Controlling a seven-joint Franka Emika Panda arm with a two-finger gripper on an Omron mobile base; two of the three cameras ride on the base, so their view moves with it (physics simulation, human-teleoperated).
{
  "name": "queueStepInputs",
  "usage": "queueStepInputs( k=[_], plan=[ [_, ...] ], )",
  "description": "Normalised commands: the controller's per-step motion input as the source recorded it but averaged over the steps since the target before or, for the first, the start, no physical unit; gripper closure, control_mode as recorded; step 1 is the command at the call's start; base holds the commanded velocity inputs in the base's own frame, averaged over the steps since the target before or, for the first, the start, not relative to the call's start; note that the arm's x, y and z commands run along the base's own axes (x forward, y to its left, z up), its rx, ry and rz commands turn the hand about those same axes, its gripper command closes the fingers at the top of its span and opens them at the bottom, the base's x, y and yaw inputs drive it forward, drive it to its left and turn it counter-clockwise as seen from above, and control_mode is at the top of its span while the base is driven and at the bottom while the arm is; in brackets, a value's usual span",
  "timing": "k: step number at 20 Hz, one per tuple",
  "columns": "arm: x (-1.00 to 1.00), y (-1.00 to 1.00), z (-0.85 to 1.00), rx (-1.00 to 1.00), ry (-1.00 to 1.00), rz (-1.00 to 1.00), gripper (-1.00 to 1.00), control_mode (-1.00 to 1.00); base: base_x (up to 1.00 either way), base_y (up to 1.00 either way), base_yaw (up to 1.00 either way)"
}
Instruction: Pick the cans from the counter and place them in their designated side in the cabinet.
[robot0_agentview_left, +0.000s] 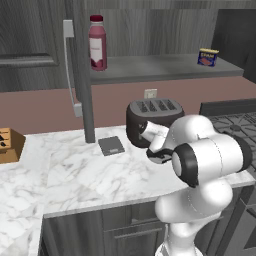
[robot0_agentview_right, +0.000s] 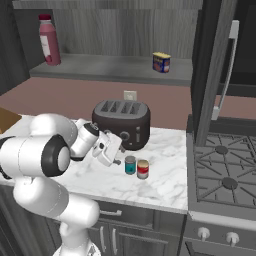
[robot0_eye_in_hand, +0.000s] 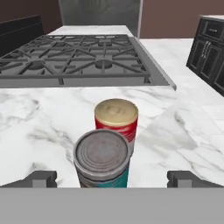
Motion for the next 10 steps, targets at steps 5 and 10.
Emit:
queueStepInputs(
  k=[5, 10],
  plan=[
    [0.00, 0.00, -0.06, -0.01, 0.00, -0.05, -1.00, -1.00, 0.00, 0.00, 0.00],
    [0.00, 0.00, -0.08, -0.01, 0.00, -0.05, -1.00, -1.00, 0.00, 0.00, 0.00]
  ],
)
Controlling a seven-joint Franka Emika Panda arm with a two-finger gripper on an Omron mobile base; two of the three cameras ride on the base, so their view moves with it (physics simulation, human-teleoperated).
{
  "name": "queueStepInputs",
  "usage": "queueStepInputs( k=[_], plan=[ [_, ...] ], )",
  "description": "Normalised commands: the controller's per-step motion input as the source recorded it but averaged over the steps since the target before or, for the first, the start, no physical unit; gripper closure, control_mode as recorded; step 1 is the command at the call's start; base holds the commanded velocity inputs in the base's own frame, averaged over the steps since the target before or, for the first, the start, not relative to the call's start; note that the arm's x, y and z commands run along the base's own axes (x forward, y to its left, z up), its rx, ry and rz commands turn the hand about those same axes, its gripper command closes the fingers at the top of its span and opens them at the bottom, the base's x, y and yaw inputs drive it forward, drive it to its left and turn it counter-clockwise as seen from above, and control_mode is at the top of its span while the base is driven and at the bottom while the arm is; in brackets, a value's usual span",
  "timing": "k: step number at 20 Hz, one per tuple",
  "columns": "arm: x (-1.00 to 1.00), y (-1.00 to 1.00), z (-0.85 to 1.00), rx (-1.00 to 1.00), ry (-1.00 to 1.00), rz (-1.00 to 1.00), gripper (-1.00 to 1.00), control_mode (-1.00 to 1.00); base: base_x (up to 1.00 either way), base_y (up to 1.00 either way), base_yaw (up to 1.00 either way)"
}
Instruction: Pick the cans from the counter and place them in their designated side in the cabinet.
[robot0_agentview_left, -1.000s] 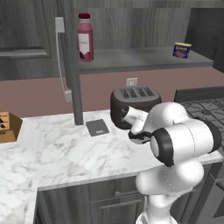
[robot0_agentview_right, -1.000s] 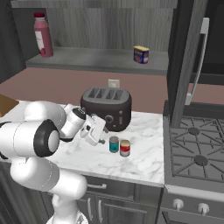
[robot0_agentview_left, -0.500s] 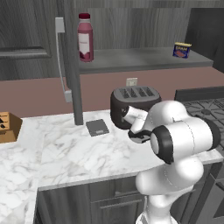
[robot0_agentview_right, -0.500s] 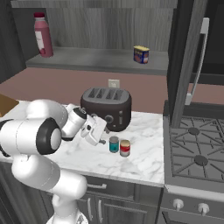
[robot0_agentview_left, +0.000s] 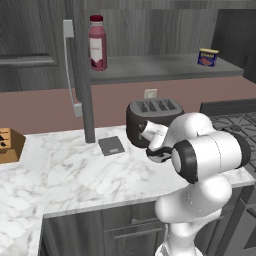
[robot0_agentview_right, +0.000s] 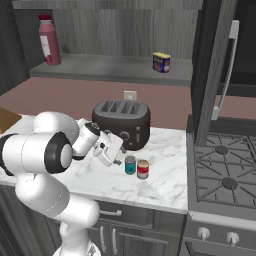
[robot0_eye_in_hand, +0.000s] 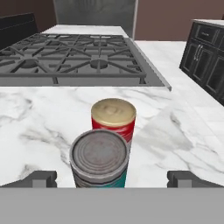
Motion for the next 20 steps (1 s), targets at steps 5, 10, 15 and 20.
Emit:
queueStepInputs(
  k=[5, 10, 15, 20],
  plan=[
    [0.00, -0.02, -0.11, -0.01, 0.00, -0.05, -1.00, -1.00, 0.00, 0.00, 0.00],
    [0.00, -0.03, -0.11, 0.00, 0.01, -0.04, -1.00, -1.00, 0.00, 0.00, 0.00],
    [0.00, -0.05, -0.10, 0.00, 0.01, -0.04, -1.00, -1.00, 0.00, 0.00, 0.00],
    [0.00, -0.05, -0.11, 0.00, 0.01, -0.04, -1.00, -1.00, 0.00, 0.00, 0.00]
  ],
)
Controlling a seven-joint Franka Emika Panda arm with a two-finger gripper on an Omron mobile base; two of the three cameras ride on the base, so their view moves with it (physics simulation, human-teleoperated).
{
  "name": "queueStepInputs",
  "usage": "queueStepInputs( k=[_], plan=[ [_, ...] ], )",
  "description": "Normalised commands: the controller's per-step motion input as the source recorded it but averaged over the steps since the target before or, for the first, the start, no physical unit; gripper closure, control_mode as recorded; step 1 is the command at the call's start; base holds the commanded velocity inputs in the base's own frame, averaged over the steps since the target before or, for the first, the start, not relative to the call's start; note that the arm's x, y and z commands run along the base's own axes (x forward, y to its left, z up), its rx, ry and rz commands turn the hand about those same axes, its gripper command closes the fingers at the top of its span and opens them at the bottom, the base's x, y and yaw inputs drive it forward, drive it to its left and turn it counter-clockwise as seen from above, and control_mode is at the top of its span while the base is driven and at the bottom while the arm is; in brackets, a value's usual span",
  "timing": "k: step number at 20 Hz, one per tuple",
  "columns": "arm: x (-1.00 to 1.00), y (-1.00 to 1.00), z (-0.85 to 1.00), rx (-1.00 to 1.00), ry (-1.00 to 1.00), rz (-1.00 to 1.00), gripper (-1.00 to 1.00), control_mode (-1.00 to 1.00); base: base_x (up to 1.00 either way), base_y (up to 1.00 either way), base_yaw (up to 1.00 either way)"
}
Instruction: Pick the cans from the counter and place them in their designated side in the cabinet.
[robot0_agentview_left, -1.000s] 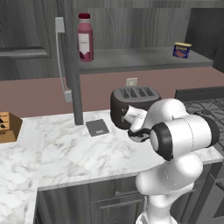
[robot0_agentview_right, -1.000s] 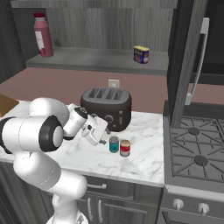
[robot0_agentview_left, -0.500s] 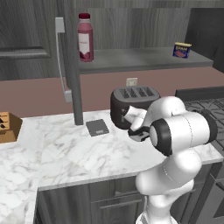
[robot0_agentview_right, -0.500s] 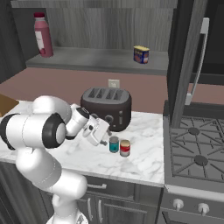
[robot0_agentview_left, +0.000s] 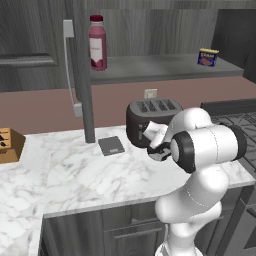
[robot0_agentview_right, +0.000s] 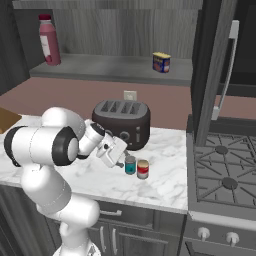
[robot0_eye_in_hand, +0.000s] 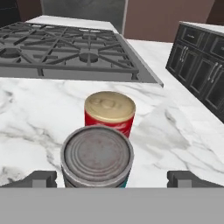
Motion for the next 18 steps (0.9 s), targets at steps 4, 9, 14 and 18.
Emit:
queueStepInputs(
  k=[4, 9, 14, 18],
  plan=[
    [0.00, -0.03, -0.11, 0.00, 0.02, -0.04, -1.00, -1.00, 0.00, 0.00, 0.00],
    [0.01, -0.02, -0.12, -0.01, 0.02, -0.04, -1.00, -1.00, 0.00, 0.00, 0.00],
    [0.00, -0.06, -0.09, 0.00, 0.01, -0.03, -1.00, -1.00, 0.00, 0.00, 0.00],
    [0.00, -0.10, -0.07, 0.00, 0.00, -0.04, -1.00, -1.00, 0.00, 0.00, 0.00]
  ],
)
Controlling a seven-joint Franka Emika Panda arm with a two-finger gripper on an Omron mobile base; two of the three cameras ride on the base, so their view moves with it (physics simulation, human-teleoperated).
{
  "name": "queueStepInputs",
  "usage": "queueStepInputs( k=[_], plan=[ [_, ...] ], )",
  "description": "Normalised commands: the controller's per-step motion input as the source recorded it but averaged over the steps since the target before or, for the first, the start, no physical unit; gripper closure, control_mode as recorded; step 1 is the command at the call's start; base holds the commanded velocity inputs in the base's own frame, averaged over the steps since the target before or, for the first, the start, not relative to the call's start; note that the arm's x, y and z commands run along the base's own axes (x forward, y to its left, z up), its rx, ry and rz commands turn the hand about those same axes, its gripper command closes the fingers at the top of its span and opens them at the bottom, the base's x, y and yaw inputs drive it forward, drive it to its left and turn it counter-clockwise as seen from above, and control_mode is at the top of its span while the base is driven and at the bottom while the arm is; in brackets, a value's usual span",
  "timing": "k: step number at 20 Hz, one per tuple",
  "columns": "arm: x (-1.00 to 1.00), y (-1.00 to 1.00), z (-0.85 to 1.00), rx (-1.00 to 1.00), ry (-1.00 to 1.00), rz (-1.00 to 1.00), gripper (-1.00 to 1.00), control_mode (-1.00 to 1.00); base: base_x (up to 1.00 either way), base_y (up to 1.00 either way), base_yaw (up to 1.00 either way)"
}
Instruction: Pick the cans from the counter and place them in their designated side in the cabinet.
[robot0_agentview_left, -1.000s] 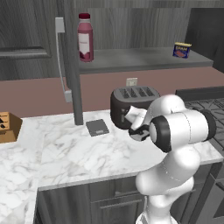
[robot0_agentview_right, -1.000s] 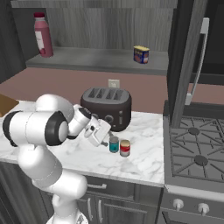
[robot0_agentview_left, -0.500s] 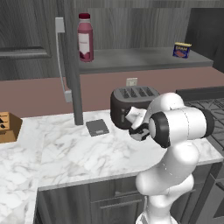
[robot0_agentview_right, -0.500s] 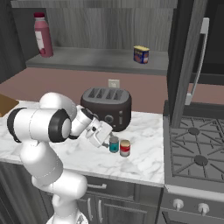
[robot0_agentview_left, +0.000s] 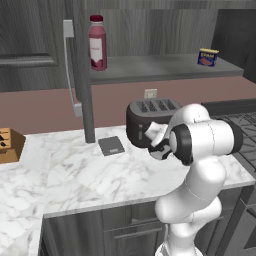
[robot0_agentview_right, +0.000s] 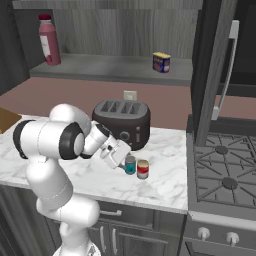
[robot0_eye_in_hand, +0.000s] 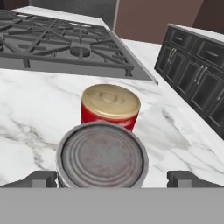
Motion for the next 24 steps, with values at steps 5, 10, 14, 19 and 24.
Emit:
queueStepInputs(
  k=[5, 10, 14, 19, 24],
  plan=[
    [0.00, -0.06, -0.07, -0.01, 0.00, -0.03, -1.00, -1.00, 0.00, 0.00, 0.00],
    [0.00, -0.01, -0.09, -0.01, 0.00, -0.03, 1.00, -1.00, 0.00, 0.00, 0.00],
    [0.00, 0.00, -0.07, -0.01, 0.00, -0.03, 1.00, -1.00, 0.00, 0.00, 0.00],
    [-0.03, 0.00, -0.01, -0.02, 0.00, -0.02, 1.00, -1.00, 0.00, 0.00, 0.00],
    [-0.03, 0.00, 0.00, -0.03, -0.02, 0.00, 1.00, -1.00, 0.00, 0.00, 0.00]
  ],
)
